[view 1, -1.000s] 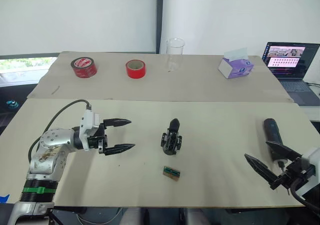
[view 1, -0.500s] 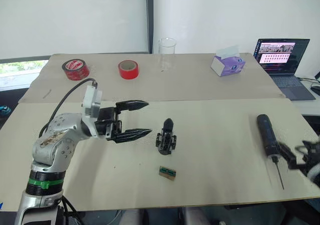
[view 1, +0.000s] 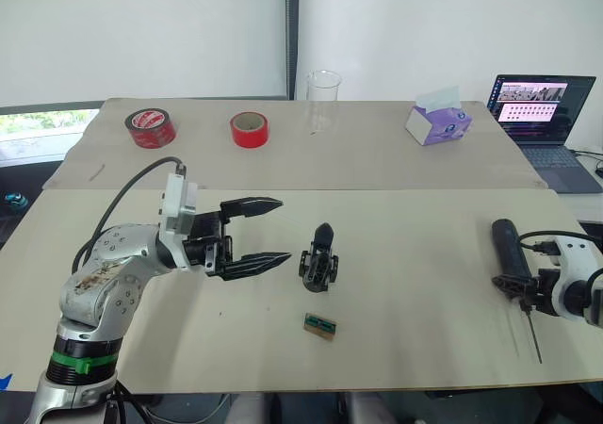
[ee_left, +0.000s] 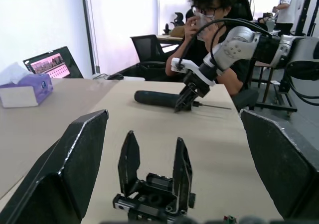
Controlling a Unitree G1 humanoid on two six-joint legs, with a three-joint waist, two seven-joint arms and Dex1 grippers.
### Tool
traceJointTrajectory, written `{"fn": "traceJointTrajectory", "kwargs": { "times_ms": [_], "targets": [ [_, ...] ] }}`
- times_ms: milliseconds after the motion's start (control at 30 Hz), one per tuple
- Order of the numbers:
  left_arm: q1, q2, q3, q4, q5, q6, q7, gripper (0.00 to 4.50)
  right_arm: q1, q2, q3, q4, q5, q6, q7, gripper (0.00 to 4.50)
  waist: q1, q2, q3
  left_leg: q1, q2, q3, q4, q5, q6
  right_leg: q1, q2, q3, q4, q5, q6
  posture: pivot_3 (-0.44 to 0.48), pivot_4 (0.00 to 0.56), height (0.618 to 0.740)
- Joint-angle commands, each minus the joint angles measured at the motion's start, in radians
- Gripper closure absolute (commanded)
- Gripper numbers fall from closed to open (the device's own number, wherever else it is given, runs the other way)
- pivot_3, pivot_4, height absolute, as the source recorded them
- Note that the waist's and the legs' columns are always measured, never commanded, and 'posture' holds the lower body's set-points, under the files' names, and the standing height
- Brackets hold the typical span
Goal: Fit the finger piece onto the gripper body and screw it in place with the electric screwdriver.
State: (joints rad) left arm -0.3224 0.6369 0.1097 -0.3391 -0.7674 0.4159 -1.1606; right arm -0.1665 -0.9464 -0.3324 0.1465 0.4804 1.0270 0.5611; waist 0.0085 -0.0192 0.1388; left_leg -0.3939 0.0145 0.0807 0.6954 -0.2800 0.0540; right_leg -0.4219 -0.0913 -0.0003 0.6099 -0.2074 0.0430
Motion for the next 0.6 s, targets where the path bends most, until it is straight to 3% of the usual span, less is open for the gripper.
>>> {"fn": "traceJointTrajectory", "kwargs": {
  "times_ms": [33, 167, 300, 467, 600],
  "targets": [
    [-0.006, 0.009, 0.029, -0.029, -0.016, -0.024, -0.009, 0.0, -0.029, -0.018, -0.009, 0.014, -0.024, -0.015, 0.01, 2.5, 0.0, 0.0, 0.0, 0.0, 0.0, 0.001, 0.0, 0.0, 0.0, 0.0, 0.0, 0.001, 0.0, 0.0, 0.0, 0.0, 0.15, 0.74],
    [-0.006, 0.023, 0.027, -0.021, -0.017, -0.018, -0.033, 0.0, -0.017, -0.013, -0.028, -0.035, -0.02, -0.095, 0.068, 2.54, 0.0, 0.0, 0.0, 0.0, 0.0, 0.002, 0.0, 0.0, 0.0, 0.0, 0.0, 0.001, 0.0, 0.0, 0.001, 0.0, 0.15, 0.74],
    [0.053, 0.083, 0.064, -0.01, -0.079, 0.039, -0.1, 0.0, 0.019, -0.018, -0.045, -0.358, 0.139, -0.061, 0.225, 2.54, -0.018, 0.004, 0.003, 0.0, 0.001, 0.004, -0.002, 0.0, 0.0, -0.004, 0.001, 0.005, 0.001, 0.0, 0.002, 0.0, 0.15, 0.74],
    [0.146, 0.157, 0.038, 0.066, 0.058, -0.094, -0.229, 0.0, 0.081, 0.002, 0.013, -0.623, 0.209, 0.055, 0.178, 2.54, -0.019, 0.005, 0.005, 0.003, 0.003, 0.004, -0.004, -0.001, 0.0, -0.003, 0.003, 0.003, 0.001, -0.001, 0.0, 0.0, 0.15, 0.74],
    [0.187, 0.125, 0.024, 0.09, 0.097, -0.16, -0.229, 0.0, 0.175, 0.008, 0.134, -0.66, 0.063, -0.094, 0.147, 2.54, 0.008, 0.003, 0.006, 0.0, 0.001, 0.004, 0.0, -0.001, 0.001, -0.002, -0.002, 0.002, 0.0, -0.003, -0.003, 0.0, 0.15, 0.74]
  ]
}}
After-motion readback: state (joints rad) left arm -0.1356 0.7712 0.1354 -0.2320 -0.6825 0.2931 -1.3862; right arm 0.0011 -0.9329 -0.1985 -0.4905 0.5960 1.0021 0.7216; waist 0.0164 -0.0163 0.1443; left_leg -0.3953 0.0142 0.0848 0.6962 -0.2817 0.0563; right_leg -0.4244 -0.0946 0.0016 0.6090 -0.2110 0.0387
